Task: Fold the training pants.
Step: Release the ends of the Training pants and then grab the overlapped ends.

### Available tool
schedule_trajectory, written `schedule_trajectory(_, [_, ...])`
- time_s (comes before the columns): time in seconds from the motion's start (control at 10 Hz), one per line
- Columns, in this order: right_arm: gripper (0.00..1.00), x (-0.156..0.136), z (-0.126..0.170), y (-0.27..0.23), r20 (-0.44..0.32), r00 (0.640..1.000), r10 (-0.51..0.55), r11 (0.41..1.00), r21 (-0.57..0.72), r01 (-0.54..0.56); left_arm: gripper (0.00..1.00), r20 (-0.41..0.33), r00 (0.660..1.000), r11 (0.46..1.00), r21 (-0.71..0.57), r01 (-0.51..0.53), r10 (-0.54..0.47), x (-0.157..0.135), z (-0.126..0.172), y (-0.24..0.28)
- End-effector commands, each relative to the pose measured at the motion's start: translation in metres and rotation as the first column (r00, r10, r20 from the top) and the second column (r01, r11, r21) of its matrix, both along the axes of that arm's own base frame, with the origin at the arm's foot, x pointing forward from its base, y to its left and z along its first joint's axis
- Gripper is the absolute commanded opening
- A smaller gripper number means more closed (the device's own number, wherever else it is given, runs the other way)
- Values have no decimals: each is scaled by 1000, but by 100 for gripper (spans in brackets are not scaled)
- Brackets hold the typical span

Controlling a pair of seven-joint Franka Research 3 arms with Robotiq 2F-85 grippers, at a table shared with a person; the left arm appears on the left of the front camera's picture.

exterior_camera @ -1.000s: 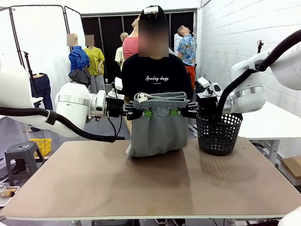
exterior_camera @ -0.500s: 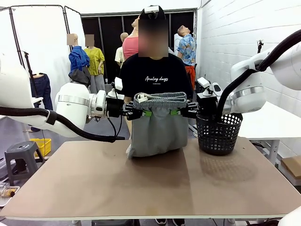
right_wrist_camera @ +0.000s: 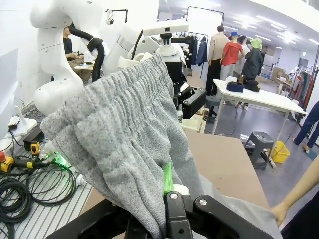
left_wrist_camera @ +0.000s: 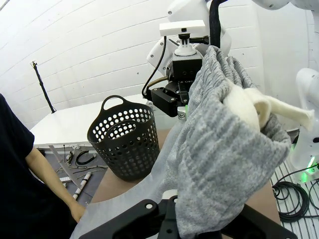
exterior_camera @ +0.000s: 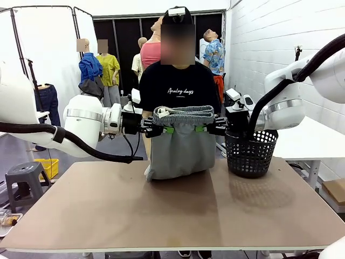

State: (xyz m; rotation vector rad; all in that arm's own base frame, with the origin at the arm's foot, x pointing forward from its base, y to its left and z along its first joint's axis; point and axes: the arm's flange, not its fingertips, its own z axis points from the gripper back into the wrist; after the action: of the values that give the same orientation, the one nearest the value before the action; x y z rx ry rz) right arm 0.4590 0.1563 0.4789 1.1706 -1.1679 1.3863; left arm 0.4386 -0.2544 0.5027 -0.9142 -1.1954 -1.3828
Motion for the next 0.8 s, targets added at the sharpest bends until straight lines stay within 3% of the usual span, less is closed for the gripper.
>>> schedule_trajectory(0.0, [0, -2, 1, 0, 11, 1000, 11, 1000, 11, -11, 0, 18, 1000, 1000, -17, -14, 14, -4, 0, -1])
schedule_trajectory(0.7, [0, -2, 1, 0, 11, 1000, 11, 1000, 11, -11, 0, 18, 1000, 1000, -17, -14, 14, -4, 0, -1])
